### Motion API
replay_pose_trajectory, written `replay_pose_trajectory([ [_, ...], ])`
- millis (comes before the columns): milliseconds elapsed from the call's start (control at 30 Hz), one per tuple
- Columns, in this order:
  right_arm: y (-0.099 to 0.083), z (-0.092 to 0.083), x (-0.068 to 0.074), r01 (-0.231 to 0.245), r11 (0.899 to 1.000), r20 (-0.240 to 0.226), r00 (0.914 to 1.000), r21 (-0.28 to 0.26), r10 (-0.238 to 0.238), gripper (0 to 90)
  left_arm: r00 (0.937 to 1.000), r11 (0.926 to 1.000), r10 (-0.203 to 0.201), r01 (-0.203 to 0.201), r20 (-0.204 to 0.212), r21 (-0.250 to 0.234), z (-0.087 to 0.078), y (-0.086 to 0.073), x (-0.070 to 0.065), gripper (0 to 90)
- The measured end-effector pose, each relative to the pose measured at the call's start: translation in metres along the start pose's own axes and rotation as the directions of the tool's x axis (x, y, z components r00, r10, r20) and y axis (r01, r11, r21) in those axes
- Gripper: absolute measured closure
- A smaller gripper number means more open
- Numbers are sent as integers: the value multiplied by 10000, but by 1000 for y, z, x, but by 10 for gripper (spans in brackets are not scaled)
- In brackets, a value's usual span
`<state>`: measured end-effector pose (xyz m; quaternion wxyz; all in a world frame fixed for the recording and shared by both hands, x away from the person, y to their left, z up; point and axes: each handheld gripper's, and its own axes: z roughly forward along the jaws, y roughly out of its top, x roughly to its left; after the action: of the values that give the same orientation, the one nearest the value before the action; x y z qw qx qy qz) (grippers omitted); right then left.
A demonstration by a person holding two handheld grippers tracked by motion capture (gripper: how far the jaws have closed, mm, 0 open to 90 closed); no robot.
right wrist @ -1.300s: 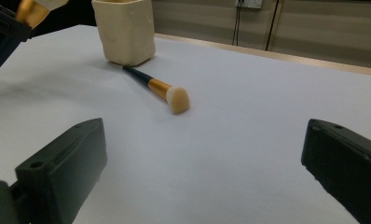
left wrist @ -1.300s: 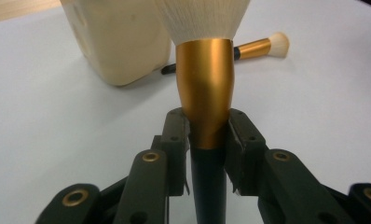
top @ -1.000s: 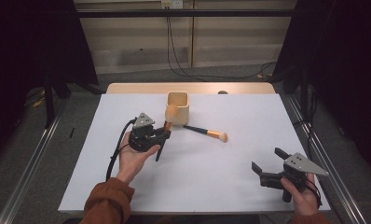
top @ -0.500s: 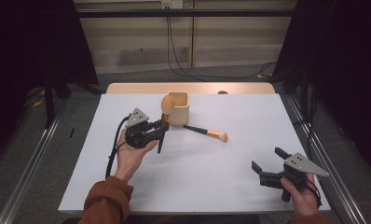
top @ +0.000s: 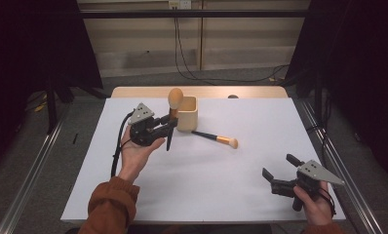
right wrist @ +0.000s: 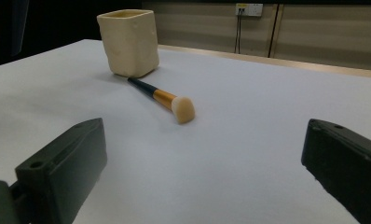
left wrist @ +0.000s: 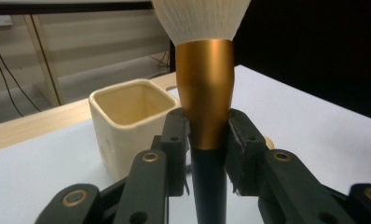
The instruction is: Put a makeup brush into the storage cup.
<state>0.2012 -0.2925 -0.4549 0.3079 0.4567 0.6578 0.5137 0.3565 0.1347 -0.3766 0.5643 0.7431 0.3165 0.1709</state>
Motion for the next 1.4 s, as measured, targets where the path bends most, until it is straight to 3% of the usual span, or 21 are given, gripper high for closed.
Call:
replay_pose_trajectory([
  [133,0,-1,0,-64,10000,4,10000,-16,64,0,9999,9996,-158,159,34,-237,1,8,1,711],
  [267,0,-1,1,-4,10000,-23,10000,15,4,0,10000,9981,-66,69,54,-617,1,18,1,711],
  [433,0,-1,1,-59,10000,-4,10000,-10,59,0,9998,9959,-187,180,-69,-888,2,29,4,711],
  [500,0,-1,1,-9,10000,-7,10000,0,9,0,9991,9951,-276,244,-321,-963,3,32,6,712],
  [633,0,-1,0,-10,10000,-28,10000,-34,10,0,9985,9923,-457,419,-303,-1165,4,39,10,712],
  [833,0,-2,0,-58,10000,6,10000,-43,58,0,9996,9884,-188,155,-206,-1512,6,50,13,712],
  [1100,0,-2,0,-84,10000,-6,10000,-45,84,0,9996,9890,121,-158,-262,-1471,20,62,18,712],
  [1200,0,-2,-1,-59,10000,5,10000,-14,59,0,9996,9887,-51,9,-272,-1500,26,63,25,712],
  [1400,0,-2,-1,-72,10000,21,10000,-10,72,0,9989,9909,132,-190,-442,-1331,32,68,33,712],
])
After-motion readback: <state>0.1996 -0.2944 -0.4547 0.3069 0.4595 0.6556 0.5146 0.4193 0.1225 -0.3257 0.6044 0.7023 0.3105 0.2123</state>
